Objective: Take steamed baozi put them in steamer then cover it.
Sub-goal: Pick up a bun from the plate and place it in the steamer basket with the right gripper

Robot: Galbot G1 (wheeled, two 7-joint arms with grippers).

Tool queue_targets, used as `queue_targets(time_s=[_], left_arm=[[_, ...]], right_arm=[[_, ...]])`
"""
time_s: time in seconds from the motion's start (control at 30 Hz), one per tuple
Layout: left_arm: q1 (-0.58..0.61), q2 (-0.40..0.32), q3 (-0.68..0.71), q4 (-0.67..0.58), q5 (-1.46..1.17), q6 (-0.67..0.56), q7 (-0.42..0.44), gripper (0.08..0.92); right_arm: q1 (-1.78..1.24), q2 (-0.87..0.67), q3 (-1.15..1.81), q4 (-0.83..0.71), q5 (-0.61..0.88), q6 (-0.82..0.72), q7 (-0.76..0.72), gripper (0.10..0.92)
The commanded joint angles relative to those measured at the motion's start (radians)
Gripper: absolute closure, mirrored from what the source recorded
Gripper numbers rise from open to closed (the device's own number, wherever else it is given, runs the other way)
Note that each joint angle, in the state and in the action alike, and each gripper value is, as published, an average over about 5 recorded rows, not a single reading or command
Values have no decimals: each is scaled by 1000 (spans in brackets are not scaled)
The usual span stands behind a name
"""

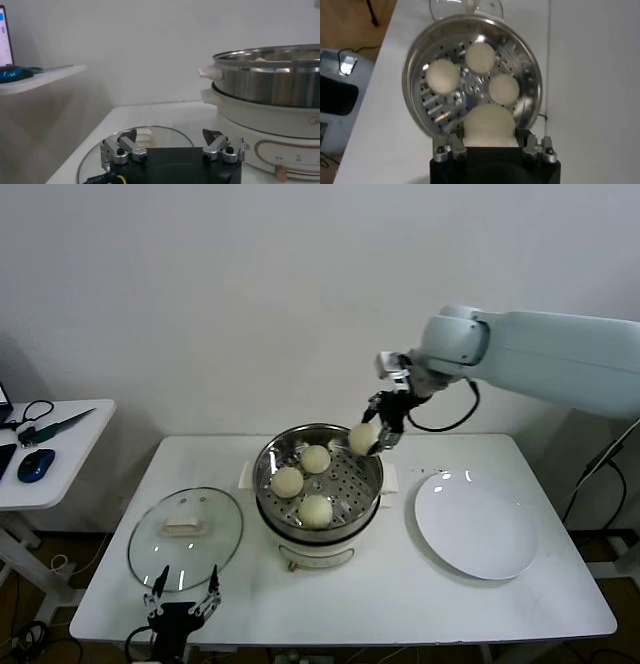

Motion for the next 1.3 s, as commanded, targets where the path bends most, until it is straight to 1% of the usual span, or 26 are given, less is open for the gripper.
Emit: queue_targets(time_s=[0.03, 0.37, 0.9, 1.0, 1.1, 1.17, 1.3], left_arm=[[0, 1, 0, 2, -1, 2, 0, 177], [3, 0, -6, -1, -2, 1, 0, 177], [6, -3, -5, -4, -3, 1, 0, 177], [7, -3, -5, -6, -4, 2, -1, 177], [7, -3, -6, -10, -8, 9, -4, 177], [9, -4, -6, -14, -12, 16, -10, 177], [10, -5, -3, -21, -15, 29, -26, 177]], right_arm=[[-107, 131, 6, 63, 88, -156, 162, 347], [-202, 95, -4, 19, -9, -181, 204, 347], [-265, 61, 39, -9, -37, -196, 225, 345], [-237, 60, 47, -17, -35, -169, 197, 315], [-172, 54, 34, -25, -23, -115, 141, 248], [-119, 42, 11, -24, -7, -70, 95, 217], [-48, -12, -4, -15, 17, -24, 49, 204]])
